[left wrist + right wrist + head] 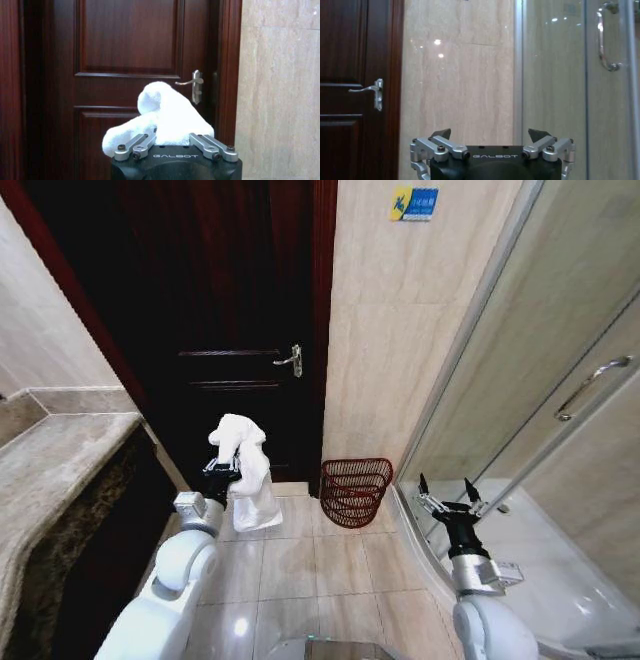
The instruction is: Discard the used towel into the hamper.
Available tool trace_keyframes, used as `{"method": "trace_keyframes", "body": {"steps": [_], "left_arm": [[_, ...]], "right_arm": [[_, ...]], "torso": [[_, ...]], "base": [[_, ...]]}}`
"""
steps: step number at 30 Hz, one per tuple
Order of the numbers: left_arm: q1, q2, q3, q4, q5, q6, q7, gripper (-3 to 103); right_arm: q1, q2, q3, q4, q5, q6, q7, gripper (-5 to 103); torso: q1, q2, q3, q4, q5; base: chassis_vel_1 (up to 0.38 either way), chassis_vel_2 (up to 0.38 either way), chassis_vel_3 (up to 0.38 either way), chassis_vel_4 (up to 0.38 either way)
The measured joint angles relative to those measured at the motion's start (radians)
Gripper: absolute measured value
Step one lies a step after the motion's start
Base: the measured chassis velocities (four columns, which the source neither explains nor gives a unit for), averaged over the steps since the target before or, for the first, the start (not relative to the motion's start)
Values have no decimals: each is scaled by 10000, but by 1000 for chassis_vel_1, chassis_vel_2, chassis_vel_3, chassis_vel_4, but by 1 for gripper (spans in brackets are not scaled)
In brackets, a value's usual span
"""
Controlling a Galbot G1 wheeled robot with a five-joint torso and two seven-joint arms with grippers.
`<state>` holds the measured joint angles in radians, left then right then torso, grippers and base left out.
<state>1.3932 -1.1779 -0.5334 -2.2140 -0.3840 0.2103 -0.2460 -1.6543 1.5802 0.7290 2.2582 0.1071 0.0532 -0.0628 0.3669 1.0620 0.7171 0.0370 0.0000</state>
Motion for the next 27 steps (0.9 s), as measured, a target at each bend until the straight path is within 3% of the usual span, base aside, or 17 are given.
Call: {"method": "trace_keyframes", "body": {"steps": [27], "left_arm": [[80, -4, -90, -59, 15, -52, 35, 14]], "right_arm": [[-22, 66, -39, 171, -424, -423, -15, 100]], "torso": [[-574, -1287, -714, 0, 0]], "base": [[-20, -23, -19, -19]]}}
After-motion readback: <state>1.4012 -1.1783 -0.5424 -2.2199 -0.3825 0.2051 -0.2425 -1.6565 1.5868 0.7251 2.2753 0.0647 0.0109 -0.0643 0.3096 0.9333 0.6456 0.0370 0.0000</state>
